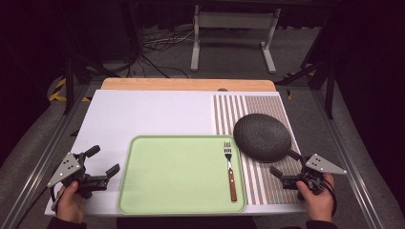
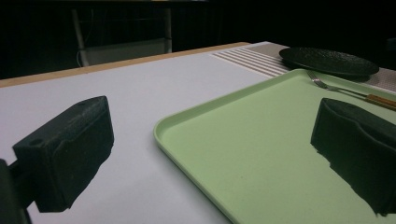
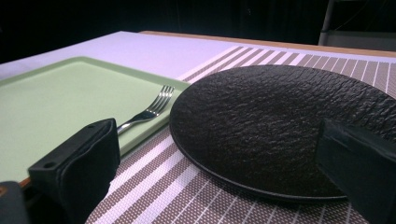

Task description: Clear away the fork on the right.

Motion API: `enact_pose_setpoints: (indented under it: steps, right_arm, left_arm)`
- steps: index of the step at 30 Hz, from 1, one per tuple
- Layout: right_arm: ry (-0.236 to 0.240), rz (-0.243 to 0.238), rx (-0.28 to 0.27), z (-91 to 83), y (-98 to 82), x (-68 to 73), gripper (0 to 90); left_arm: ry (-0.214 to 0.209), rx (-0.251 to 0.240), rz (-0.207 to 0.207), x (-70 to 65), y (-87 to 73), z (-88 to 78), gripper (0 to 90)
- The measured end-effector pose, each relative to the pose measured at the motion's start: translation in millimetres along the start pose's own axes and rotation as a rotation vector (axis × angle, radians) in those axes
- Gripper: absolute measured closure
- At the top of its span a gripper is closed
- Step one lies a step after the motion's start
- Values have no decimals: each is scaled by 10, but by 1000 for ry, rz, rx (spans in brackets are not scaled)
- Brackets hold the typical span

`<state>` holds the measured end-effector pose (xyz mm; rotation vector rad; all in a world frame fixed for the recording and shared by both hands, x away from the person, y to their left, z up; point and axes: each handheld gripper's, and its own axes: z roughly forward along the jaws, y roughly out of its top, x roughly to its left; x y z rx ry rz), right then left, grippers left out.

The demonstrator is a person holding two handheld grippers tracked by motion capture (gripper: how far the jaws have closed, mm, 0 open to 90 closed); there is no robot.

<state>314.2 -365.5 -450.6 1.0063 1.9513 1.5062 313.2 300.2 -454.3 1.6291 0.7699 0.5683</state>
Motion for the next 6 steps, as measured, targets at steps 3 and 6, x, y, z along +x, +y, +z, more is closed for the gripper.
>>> enact_pose_setpoints:
  steps: [3,6]
  right_arm:
    - [-5,-16,20,9,-3,12,9]
    - [-6,-22,20,6,3,19,9]
  left_arm:
    - [-2,-1,-1,-4,2,-1,0]
    - [2,-7,-2,-7,1,2,0]
